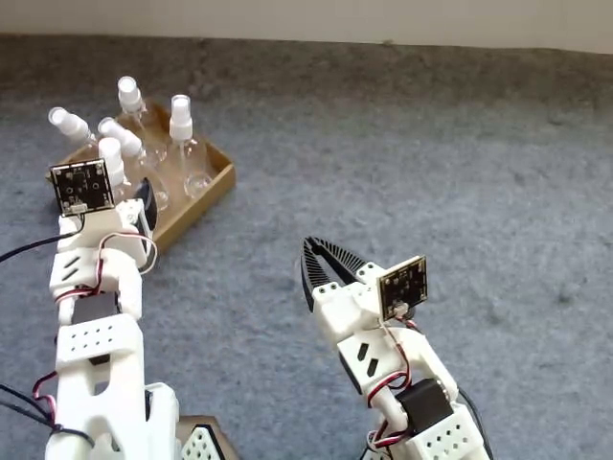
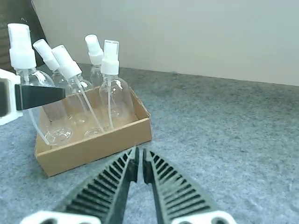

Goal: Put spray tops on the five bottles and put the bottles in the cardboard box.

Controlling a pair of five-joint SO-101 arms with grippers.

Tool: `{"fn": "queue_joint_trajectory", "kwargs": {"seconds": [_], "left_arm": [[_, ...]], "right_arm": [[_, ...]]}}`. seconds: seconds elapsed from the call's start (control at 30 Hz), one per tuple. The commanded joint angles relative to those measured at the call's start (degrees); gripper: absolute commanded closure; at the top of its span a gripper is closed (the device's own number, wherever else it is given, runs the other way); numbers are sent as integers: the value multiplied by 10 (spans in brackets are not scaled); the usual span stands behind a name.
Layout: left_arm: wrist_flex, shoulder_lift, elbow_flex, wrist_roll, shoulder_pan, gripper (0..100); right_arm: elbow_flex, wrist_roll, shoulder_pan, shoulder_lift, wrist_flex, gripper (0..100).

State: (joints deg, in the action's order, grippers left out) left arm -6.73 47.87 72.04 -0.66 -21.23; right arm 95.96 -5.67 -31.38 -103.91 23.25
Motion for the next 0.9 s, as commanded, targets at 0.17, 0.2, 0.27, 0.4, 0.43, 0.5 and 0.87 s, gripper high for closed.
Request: {"fn": "queue_joint_trajectory", "kwargs": {"seconds": [0.17,0.2,0.27,0.4,0.43,0.5,0.87], "left_arm": [[38,-37,-22,-6,11,895],[39,-40,-22,-6,11,895],[50,-44,-20,-6,11,895],[89,-54,0,-6,11,895],[99,-56,7,-6,11,895],[113,-58,17,-6,11,895],[109,-58,21,-6,15,895]], "right_arm": [[95,5,7,-7,4,980],[95,5,7,-7,4,980],[95,5,7,-7,4,980],[95,5,7,-7,4,980],[95,5,7,-7,4,980],[95,5,7,-7,4,980],[95,5,7,-7,4,980]]}}
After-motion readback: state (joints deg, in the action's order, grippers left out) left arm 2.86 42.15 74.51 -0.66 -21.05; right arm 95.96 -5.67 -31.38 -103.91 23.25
